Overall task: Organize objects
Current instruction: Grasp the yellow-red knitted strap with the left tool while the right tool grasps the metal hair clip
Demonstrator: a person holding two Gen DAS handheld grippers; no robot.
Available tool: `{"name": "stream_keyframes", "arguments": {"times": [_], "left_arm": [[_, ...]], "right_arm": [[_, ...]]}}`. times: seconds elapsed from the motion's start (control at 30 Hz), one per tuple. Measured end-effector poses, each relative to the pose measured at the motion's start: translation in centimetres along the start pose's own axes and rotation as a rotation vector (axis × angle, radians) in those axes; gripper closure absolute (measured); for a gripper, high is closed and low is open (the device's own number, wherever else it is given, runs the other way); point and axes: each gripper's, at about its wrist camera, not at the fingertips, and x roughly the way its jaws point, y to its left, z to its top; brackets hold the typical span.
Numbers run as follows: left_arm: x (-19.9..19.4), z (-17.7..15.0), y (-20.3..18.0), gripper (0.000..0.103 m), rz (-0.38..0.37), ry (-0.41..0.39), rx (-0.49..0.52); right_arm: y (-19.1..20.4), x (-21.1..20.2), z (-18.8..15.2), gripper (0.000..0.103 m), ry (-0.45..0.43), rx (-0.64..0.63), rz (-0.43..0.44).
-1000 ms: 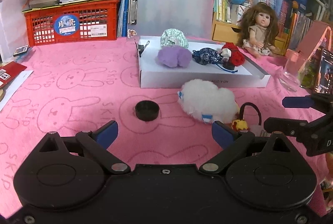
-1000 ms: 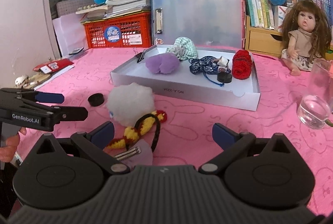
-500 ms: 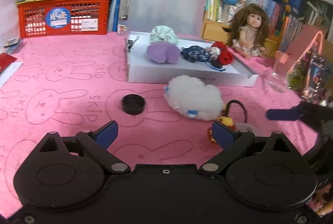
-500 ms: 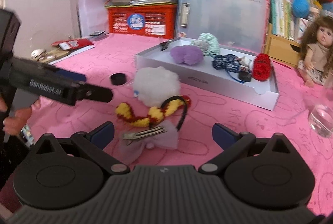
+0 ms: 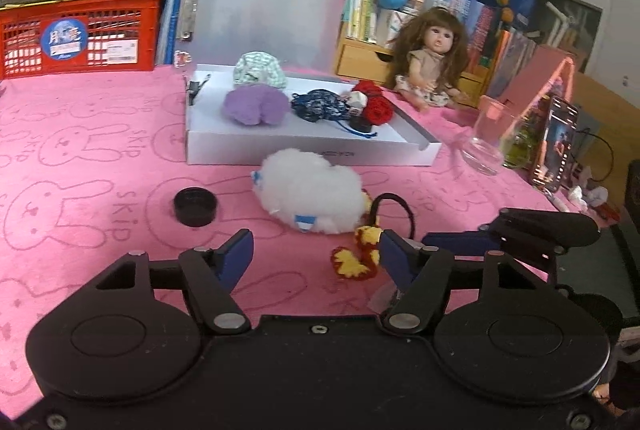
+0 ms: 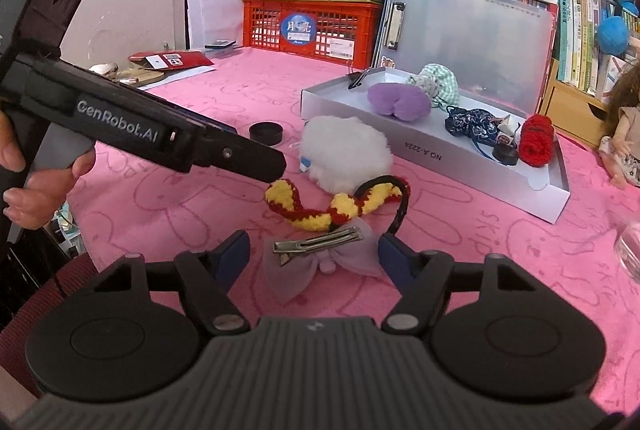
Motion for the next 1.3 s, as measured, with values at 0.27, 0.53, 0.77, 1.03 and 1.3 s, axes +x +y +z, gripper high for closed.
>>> {"name": "stream_keyframes", "arguments": {"times": [0.27, 0.53, 0.77, 1.03, 1.3], "left_arm": [[0.9, 0.2, -0.3, 0.054, -0.027, 0.02, -0.012], [1.5, 0.3, -1.0, 0.054, -0.045, 0.026, 0.002], [2.3, 0.4, -1.7, 0.054, -0.063, 0.03, 0.013], [3.9, 0.4, -3.2, 0.054, -0.073, 0.049, 0.036], [6.1, 0.2, -4.8, 0.058, -0.035, 0.078, 0.056]], "right_arm": [[0.1, 0.4, -0.1, 0.049, 0.009, -0.002, -0.004], [0.0, -0.3, -0.4, 0.053, -0.002, 0.01, -0.009], [-1.0, -1.9, -0.8, 0.053, -0.02, 0.045, -0.047], [-3.3, -3.5, -1.4, 0.052, -0.032, 0.115, -0.131], [-4.7, -3.9, -2.0, 0.051, -0.031, 0.166, -0.177]]}}
